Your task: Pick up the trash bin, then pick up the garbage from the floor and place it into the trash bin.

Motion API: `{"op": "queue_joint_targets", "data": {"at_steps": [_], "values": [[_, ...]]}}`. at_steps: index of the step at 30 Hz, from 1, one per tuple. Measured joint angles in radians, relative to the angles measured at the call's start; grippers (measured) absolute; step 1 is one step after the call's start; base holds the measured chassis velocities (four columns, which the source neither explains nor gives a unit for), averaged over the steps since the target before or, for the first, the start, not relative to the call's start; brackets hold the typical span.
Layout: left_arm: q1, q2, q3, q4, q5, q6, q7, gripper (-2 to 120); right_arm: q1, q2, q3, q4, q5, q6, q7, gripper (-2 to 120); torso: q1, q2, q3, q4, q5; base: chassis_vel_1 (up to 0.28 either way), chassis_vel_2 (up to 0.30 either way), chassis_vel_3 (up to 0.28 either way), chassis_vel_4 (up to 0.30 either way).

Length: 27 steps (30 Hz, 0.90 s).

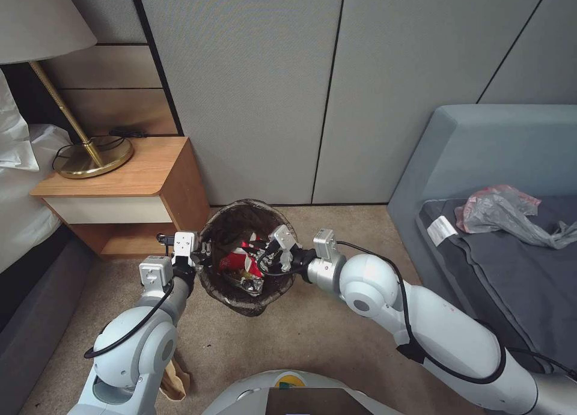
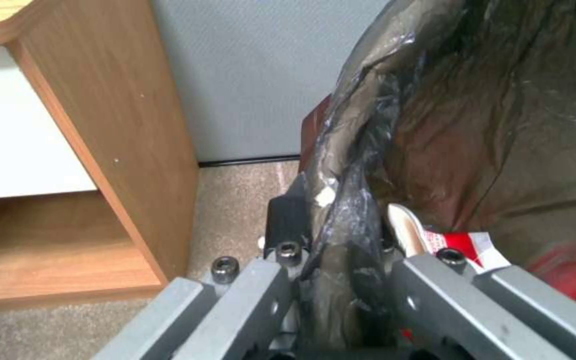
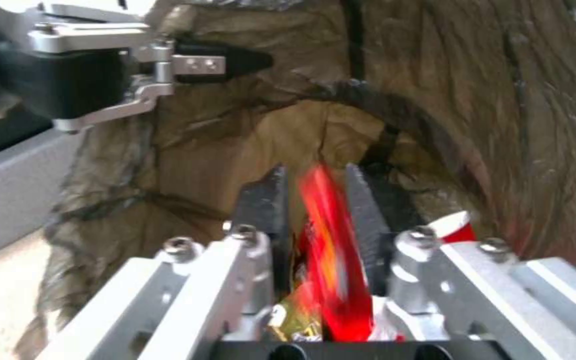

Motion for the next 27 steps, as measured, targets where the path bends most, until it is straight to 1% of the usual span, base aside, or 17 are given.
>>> {"op": "queue_joint_targets", "data": {"at_steps": [1, 4, 5, 8, 9, 11, 12, 13, 15, 17, 18, 19, 20, 21, 22, 25, 27], "values": [[0.0, 0.0, 0.0, 0.0, 0.0, 0.0, 0.0, 0, 0.0, 0.0, 0.0, 0.0, 0.0, 0.0, 0.0, 25, 0.0, 0.0, 0.0, 0.0, 0.0, 0.0, 0.0, 0.0, 0.0], [0.0, -0.001, -0.005, 0.0, 0.0, 0.0, 0.001, 0, 0.007, 0.013, 0.0, -0.009, -0.005, 0.001, 0.018, 42, 0.0, 0.0, 0.0, 0.0001, 0.0, 0.0, 0.0, 0.0, 0.0], [0.0, -0.001, -0.005, 0.0, 0.0, 0.0, 0.001, 0, 0.007, 0.013, 0.0, -0.009, -0.005, 0.001, 0.018, 42, 0.0, 0.0, 0.0, 0.0001, 0.0, 0.0, 0.0, 0.0, 0.0], [0.0, -0.002, -0.005, 0.0, 0.0, 0.0, 0.002, 0, 0.012, 0.02, 0.001, -0.009, -0.007, 0.001, 0.03, 55, 0.0, 0.0, 0.0, 0.0001, 0.0, 0.0, 0.0, 0.0, 0.0], [0.0, -0.002, -0.005, 0.0, 0.0, 0.0, 0.002, 0, 0.012, 0.02, 0.001, -0.009, -0.007, 0.001, 0.03, 55, 0.0, 0.0, 0.0, 0.0001, 0.0, 0.0, 0.0, 0.0, 0.0], [-0.002, -0.004, -0.005, 0.0, 0.0, 0.0, 0.002, 0, 0.014, 0.02, 0.001, -0.009, -0.015, 0.002, 0.032, 65, 0.0, 0.0, 0.0, 0.0001, 0.0, 0.0, 0.0, 0.0, 0.0], [-0.002, -0.004, -0.004, 0.0, 0.0, 0.0, 0.002, 0, 0.014, 0.019, 0.001, -0.009, -0.018, 0.005, 0.033, 69, 0.0, 0.0, 0.0, 0.0001, 0.0, 0.0, 0.0, 0.0, 0.0], [-0.002, -0.004, -0.004, 0.0, 0.0, 0.0, 0.002, 0, 0.014, 0.019, 0.001, -0.009, -0.018, 0.005, 0.033, 69, 0.0, 0.0, 0.0, 0.0001, 0.0, 0.0, 0.0, 0.0, 0.0], [-0.003, -0.004, -0.004, 0.0, 0.0, 0.0, 0.002, 0, 0.013, 0.017, 0.001, -0.007, -0.022, 0.01, 0.036, 79, 0.0, 0.0, 0.0, 0.0, 0.0, 0.0, 0.0, 0.0, 0.0], [-0.003, -0.004, -0.005, 0.0, 0.0, 0.0, 0.003, 0, 0.013, 0.017, 0.007, 0.001, -0.024, 0.014, 0.04, 84, 0.0, 0.0, 0.0, 0.0, 0.0, 0.0, 0.0, 0.0, 0.0], [-0.003, -0.003, -0.006, 0.0, 0.0, 0.0, 0.003, 0, 0.013, 0.015, 0.017, 0.01, -0.024, 0.015, 0.048, 90, 0.0, 0.0, 0.0, 0.0001, 0.0, 0.0, 0.0, 0.0, 0.0], [-0.003, -0.003, -0.006, 0.0, 0.0, 0.0, 0.003, 0, 0.013, 0.015, 0.017, 0.01, -0.024, 0.015, 0.048, 90, 0.0, 0.0, 0.0, 0.0001, 0.0, 0.0, 0.0, 0.0, 0.0], [-0.003, -0.003, -0.007, 0.0, 0.0, 0.0, 0.003, 0, 0.011, 0.011, 0.034, 0.023, -0.026, 0.02, 0.052, 95, 0.0, 0.0, 0.0, 0.0002, 0.0001, 0.0, 0.0, 0.0, 0.0], [-0.004, -0.005, -0.007, 0.0, 0.0, 0.0, 0.003, 0, 0.003, 0.003, 0.056, 0.037, -0.042, 0.044, 0.057, 99, 0.0, 0.0, 0.0, 0.0002, 0.0, 0.0, 0.0, 0.0, 0.0], [-0.005, -0.007, -0.008, 0.001, 0.004, 0.0, 0.004, 0, -0.014, -0.007, 0.083, 0.053, -0.05, 0.078, 0.063, 100, 0.0, 0.0, 0.0, 0.0002, 0.0, 0.0, 0.0, 0.0, 0.0], [-0.006, -0.009, -0.009, 0.002, 0.01, 0.0, 0.007, 0, -0.032, -0.013, 0.111, 0.069, -0.05, 0.096, 0.071, 100, 0.0, 0.0, 0.0, 0.0, 0.0001, 0.0, 0.0, 0.0, 0.0], [-0.007, -0.01, -0.009, 0.007, 0.018, 0.0, 0.012, 0, -0.067, -0.03, 0.184, 0.109, -0.032, 0.121, 0.119, 100, 0.0, 0.0, 0.0, -0.0003, 0.0001, 0.0, 0.0, 0.0, 0.0]]}}
